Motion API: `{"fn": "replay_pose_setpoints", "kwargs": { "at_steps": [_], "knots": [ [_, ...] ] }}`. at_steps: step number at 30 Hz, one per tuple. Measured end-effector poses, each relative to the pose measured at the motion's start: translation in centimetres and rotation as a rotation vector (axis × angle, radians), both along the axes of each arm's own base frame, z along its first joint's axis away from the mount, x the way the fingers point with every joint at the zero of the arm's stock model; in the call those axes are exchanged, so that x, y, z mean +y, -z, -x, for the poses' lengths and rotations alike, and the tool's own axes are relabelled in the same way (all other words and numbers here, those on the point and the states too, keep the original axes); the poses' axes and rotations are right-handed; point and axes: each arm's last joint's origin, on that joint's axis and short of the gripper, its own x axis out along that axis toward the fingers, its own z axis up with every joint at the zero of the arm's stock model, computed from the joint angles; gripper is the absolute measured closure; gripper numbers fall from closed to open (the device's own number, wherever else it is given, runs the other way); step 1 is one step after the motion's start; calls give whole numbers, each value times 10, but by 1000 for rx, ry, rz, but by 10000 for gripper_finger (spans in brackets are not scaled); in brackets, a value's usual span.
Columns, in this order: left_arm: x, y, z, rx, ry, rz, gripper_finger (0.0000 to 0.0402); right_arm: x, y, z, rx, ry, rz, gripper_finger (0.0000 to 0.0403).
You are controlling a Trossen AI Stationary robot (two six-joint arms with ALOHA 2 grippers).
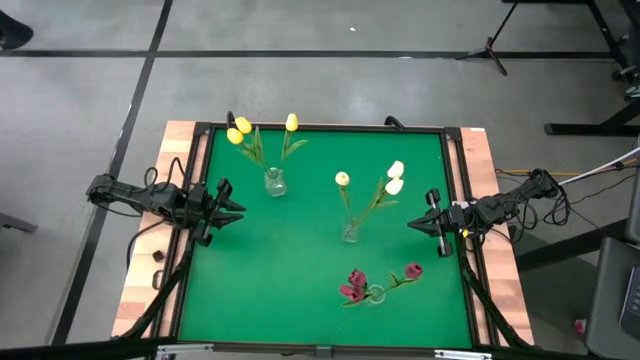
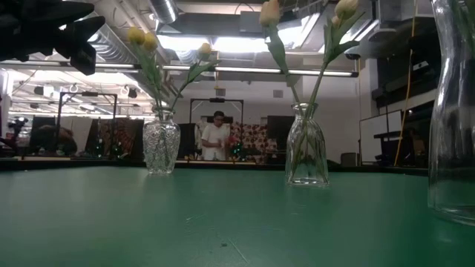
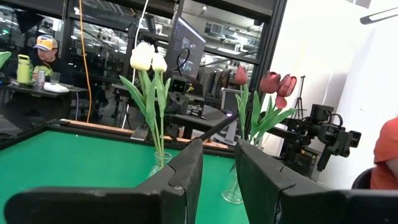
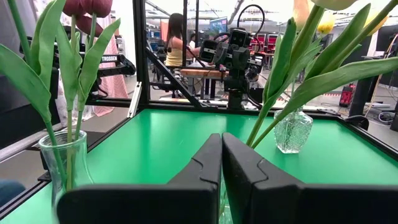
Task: Sort flowers into vase by color
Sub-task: Return to Home Position
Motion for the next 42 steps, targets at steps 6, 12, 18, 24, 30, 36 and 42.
{"fn": "replay_pose_setpoints", "kwargs": {
  "at_steps": [6, 12, 18, 24, 30, 36, 42],
  "knots": [
    [0, 0, 0, 0, 0, 0, 309, 0, 0, 0, 0, 1, 0, 388],
    [0, 0, 0, 0, 0, 0, 309, 0, 0, 0, 0, 1, 0, 388],
    [0, 0, 0, 0, 0, 0, 309, 0, 0, 0, 0, 0, 0, 388],
    [0, 0, 0, -5, -19, -52, 309, 0, 0, 0, 0, 0, 0, 388],
    [1, 0, 0, -7, -44, -92, 309, 0, 0, 0, 0, 0, 0, 388],
    [1, 4, -1, 32, -48, -80, 309, 0, 0, 0, 0, 0, 0, 388],
    [1, 3, -1, 34, -44, -52, 309, 0, 0, 0, 0, 0, 0, 388]
  ]
}}
